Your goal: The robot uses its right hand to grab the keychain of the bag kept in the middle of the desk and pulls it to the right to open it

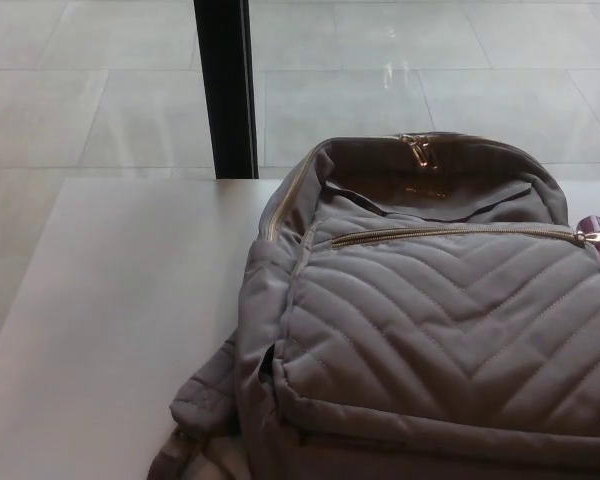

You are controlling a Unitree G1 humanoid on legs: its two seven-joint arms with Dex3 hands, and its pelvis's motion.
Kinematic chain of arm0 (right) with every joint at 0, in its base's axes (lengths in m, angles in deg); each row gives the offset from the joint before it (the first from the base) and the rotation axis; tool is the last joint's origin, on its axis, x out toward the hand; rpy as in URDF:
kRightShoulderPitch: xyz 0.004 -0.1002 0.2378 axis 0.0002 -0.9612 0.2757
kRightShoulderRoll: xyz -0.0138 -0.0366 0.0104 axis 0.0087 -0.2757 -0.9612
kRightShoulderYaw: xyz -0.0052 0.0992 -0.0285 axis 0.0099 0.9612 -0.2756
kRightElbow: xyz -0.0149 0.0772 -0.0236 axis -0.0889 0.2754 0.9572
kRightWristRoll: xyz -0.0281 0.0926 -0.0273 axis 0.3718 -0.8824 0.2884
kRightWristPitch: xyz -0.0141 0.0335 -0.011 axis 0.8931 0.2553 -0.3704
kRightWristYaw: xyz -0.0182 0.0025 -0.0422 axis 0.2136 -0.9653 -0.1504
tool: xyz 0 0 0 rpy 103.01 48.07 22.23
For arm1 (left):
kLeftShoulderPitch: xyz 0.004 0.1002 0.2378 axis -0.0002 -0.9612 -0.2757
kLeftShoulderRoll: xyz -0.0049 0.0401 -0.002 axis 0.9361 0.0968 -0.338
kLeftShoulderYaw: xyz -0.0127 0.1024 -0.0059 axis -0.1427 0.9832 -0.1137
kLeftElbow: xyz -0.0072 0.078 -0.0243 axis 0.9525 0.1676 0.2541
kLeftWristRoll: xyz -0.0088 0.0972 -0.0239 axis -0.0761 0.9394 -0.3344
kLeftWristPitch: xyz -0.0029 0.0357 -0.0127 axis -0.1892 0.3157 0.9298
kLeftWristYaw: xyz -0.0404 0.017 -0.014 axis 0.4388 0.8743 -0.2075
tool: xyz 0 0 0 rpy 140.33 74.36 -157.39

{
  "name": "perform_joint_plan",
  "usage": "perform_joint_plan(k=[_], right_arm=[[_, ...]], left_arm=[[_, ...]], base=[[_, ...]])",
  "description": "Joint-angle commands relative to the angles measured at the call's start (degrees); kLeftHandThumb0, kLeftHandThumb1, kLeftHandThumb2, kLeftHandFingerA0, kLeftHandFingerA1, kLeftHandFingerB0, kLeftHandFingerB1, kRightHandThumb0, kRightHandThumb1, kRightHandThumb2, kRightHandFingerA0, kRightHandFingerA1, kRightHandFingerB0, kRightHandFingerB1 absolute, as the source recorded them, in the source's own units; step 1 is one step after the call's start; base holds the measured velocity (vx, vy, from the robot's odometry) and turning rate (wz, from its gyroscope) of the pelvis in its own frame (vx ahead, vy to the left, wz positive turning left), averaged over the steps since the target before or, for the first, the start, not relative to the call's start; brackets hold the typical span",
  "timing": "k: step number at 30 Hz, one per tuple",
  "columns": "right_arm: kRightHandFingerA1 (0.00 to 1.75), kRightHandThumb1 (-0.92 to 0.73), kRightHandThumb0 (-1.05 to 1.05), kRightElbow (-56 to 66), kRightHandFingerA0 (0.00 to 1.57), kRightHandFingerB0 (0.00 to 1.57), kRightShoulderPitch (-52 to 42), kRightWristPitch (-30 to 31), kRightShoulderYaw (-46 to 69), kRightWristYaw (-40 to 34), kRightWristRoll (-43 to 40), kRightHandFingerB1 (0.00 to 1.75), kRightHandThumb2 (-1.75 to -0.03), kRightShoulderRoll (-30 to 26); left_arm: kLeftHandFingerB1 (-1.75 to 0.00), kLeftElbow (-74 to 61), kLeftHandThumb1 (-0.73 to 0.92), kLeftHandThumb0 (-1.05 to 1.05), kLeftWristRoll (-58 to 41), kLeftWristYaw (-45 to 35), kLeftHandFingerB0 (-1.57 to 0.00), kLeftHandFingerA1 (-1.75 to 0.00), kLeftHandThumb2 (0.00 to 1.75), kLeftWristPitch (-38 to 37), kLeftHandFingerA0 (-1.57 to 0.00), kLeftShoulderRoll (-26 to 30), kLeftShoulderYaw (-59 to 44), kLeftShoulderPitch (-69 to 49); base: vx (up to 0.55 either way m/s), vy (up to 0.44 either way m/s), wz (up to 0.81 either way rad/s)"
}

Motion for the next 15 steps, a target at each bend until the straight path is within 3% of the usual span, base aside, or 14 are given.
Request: perform_joint_plan(k=[1, 2, 3, 4, 5, 6, 10, 11, 12, 13, 14, 15], right_arm=[[1.00, -0.66, -0.28, 2.33, 0.96, 0.69, -4.06, -1.60, 1.99, 3.06, -5.45, 0.67, -0.69, -1.11], [1.00, -0.66, -0.28, 2.62, 0.96, 0.69, -4.21, -1.42, 1.96, 3.31, -5.72, 0.67, -0.69, -1.14], [0.60, -0.67, -0.37, 2.91, 0.81, 0.50, -4.47, -1.22, 1.73, 4.79, -6.59, 0.39, -0.61, -1.56], [0.60, -0.67, -0.37, 3.33, 0.81, 0.50, -4.84, -0.88, 1.39, 7.02, -7.86, 0.39, -0.61, -2.17], [0.37, -0.59, -0.52, 4.33, 0.08, 0.06, -5.89, 1.40, 0.32, 14.35, -10.76, 0.22, -0.60, -4.53], [0.06, -0.50, -0.86, 4.40, 0.00, 0.00, -6.90, 1.46, -1.01, 18.35, -11.49, 0.00, -0.82, -6.48], [0.00, -0.48, -0.84, 5.04, 0.00, 0.00, -9.87, 0.26, -0.66, 19.16, -12.26, 0.00, -0.72, -6.82], [0.00, -0.54, -0.89, 5.38, 0.00, 0.00, -10.56, 0.35, -0.26, 19.53, -12.76, 0.00, -0.57, -6.95], [0.00, -0.55, -0.91, 5.04, 0.00, 0.00, -11.25, -0.62, -0.16, 19.77, -12.99, 0.00, -0.58, -7.20], [0.00, -0.55, -0.91, 4.86, 0.00, 0.00, -11.72, -1.17, 0.13, 20.11, -13.41, 0.00, -0.58, -7.35], [0.00, -0.54, -0.91, 4.57, 0.00, 0.00, -12.60, -1.87, 0.87, 20.84, -14.41, 0.00, -0.57, -7.59], [0.00, -0.53, -0.92, 4.20, 0.00, 0.00, -13.16, -1.86, 1.74, 21.57, -15.55, 0.00, -0.57, -7.66]], left_arm=[[-0.42, 0.19, 0.92, -0.82, 0.51, 0.85, -0.56, -0.54, 0.81, 0.28, -0.67, 0.79, 0.32, -0.28], [-0.42, 0.19, 0.92, -0.82, 0.48, 0.88, -0.56, -0.54, 0.81, 0.32, -0.67, 0.79, 0.32, -0.27], [-0.42, 0.21, 0.92, -0.80, 0.47, 0.74, -0.53, -0.53, 0.82, 0.20, -0.65, 0.76, 0.36, -0.20], [-0.42, 0.25, 0.92, -0.80, 0.47, 0.54, -0.53, -0.53, 0.82, 0.03, -0.65, 0.71, 0.41, -0.09], [-0.42, 0.36, 0.92, -0.80, 0.13, 0.45, -0.53, -0.52, 0.81, 0.53, -0.63, 0.52, 0.16, 0.09], [-0.42, 0.70, 0.92, -0.82, -0.15, 0.43, -0.55, -0.53, 0.79, 0.72, -0.64, 0.42, -0.13, 0.27], [-0.42, 0.45, 0.92, -0.83, 0.42, 0.33, -0.56, -0.53, 0.81, -0.53, -0.65, 0.51, 0.40, -0.46], [-0.45, 0.33, 0.92, -0.87, 0.66, 0.57, -0.57, -0.55, 0.80, -0.51, -0.65, 0.55, 0.63, -0.49], [-0.48, 0.32, 0.81, -0.91, 0.84, 0.78, -0.51, -0.58, 0.97, -0.76, -0.62, 0.63, 0.78, -0.60], [-0.42, 0.33, 0.92, -0.84, 0.93, 0.91, -0.55, -0.52, 0.82, -0.85, -0.64, 0.65, 0.87, -0.63], [-0.49, 0.33, 0.81, -0.92, 1.15, 1.09, -0.51, -0.57, 0.98, -0.99, -0.60, 0.72, 1.10, -0.67], [-0.45, 0.37, 0.92, -0.86, 1.10, 0.85, -0.54, -0.55, 0.81, -0.84, -0.63, 0.82, 1.14, -0.54]], base=[[0.00, 0.000, 0.00], [0.00, 0.000, 0.00], [0.00, 0.000, 0.00], [0.00, 0.000, 0.00], [0.00, 0.000, 0.00], [0.00, 0.000, 0.00], [0.00, 0.000, 0.00], [0.00, 0.000, 0.00], [0.00, 0.000, 0.00], [0.00, 0.000, 0.00], [0.00, 0.000, 0.00], [0.00, 0.000, 0.00]])
